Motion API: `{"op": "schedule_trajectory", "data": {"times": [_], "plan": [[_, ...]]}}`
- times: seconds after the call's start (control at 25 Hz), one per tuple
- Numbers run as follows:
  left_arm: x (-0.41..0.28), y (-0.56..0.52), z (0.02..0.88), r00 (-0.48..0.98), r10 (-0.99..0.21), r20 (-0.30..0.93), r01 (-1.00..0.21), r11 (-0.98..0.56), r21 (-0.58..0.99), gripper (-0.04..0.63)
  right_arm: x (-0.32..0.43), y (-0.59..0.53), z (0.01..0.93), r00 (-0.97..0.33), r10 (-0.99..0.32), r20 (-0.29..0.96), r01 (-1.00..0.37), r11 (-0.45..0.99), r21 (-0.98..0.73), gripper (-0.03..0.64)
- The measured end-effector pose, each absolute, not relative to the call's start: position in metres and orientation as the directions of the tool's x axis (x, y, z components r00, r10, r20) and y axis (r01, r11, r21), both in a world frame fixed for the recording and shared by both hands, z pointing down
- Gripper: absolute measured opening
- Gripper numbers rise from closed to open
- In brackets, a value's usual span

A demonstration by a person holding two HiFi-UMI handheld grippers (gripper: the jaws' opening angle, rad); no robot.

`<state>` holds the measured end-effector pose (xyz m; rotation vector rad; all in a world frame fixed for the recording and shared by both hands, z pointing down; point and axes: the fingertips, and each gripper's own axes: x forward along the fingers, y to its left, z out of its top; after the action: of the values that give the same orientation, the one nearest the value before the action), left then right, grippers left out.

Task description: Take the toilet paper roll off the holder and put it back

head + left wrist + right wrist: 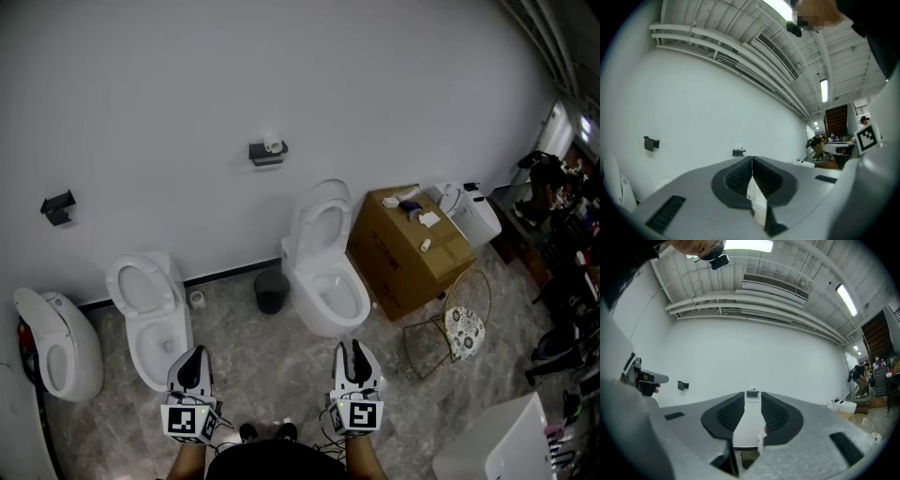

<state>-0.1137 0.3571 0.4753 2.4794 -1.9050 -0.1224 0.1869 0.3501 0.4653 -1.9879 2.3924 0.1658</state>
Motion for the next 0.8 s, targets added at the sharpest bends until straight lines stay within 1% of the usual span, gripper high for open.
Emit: {"op": "schedule_trajectory", "data": {"times": [0.6,0.8], "plan": [[-0.116,0.35,0.476,0.258,-0.965,-0.056,-0.964,-0.261,0.053,0.003,0.186,0.341,0.473,-0.203,-0.976,-0.082,-0.979,0.201,0.029,0.282],[-0.115,0.347,0.477,0.258,-0.965,-0.053,-0.964,-0.261,0.055,0.003,0.183,0.338,0.472,-0.222,-0.971,-0.088,-0.975,0.221,0.015,0.36]]}}
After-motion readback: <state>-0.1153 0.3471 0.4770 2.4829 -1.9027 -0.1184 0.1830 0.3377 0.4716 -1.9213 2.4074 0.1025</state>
